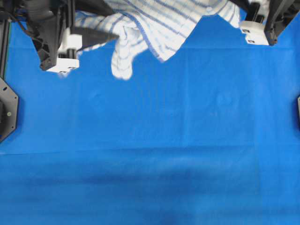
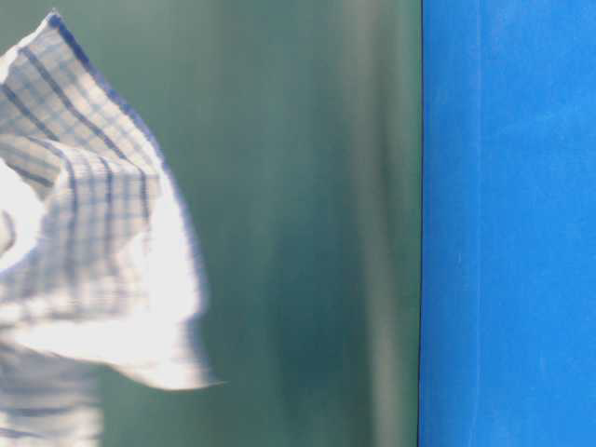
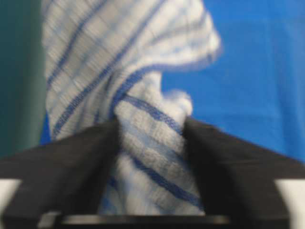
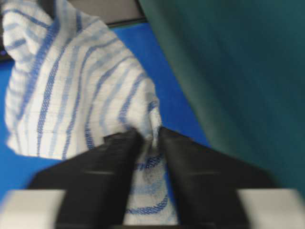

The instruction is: Lift the towel with both arms.

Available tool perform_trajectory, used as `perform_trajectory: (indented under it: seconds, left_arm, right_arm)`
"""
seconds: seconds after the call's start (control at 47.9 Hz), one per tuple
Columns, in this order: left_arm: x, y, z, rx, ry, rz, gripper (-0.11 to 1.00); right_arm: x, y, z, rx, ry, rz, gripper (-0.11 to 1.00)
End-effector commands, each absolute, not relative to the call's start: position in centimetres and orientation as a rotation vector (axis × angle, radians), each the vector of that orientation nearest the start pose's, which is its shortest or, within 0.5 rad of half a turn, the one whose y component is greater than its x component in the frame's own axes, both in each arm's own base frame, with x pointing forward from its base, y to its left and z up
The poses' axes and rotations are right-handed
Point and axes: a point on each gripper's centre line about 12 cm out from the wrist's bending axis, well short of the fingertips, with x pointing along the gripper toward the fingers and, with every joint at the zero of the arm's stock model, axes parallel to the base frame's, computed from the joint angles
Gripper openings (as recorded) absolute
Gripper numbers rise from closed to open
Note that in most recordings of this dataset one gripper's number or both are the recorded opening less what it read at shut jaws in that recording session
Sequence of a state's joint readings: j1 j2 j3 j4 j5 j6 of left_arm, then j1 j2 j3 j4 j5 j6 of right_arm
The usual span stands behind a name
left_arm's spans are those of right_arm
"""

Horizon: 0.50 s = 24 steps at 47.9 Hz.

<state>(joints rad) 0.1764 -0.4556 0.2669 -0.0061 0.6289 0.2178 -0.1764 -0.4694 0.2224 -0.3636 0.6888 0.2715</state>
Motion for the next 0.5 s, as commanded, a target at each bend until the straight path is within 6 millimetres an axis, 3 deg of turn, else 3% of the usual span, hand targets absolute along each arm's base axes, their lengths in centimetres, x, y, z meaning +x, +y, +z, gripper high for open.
perform_trajectory:
  seconds: [0.0, 0.063, 0.125, 0.313, 0.481]
  left_arm:
    - [31.2, 5.6, 43.8, 0.169, 0.414, 0.130, 0.64]
    - [30.9, 5.5, 43.6, 0.155, 0.416, 0.131, 0.80]
    - [30.7, 5.5, 43.5, 0.143, 0.415, 0.134, 0.90]
    - [30.8, 5.1, 42.8, 0.121, 0.428, 0.124, 0.89]
    - [32.0, 3.7, 40.1, 0.125, 0.447, 0.073, 0.89]
  right_arm:
    - [30.0, -8.0, 46.0, -0.036, 0.386, -0.396, 0.47]
    - [30.0, -8.1, 45.9, -0.038, 0.390, -0.399, 0.62]
    - [30.0, -8.1, 45.8, -0.036, 0.394, -0.400, 0.69]
    - [30.1, -8.1, 45.0, -0.027, 0.414, -0.400, 0.67]
    - [31.2, -7.3, 41.7, -0.017, 0.489, -0.363, 0.67]
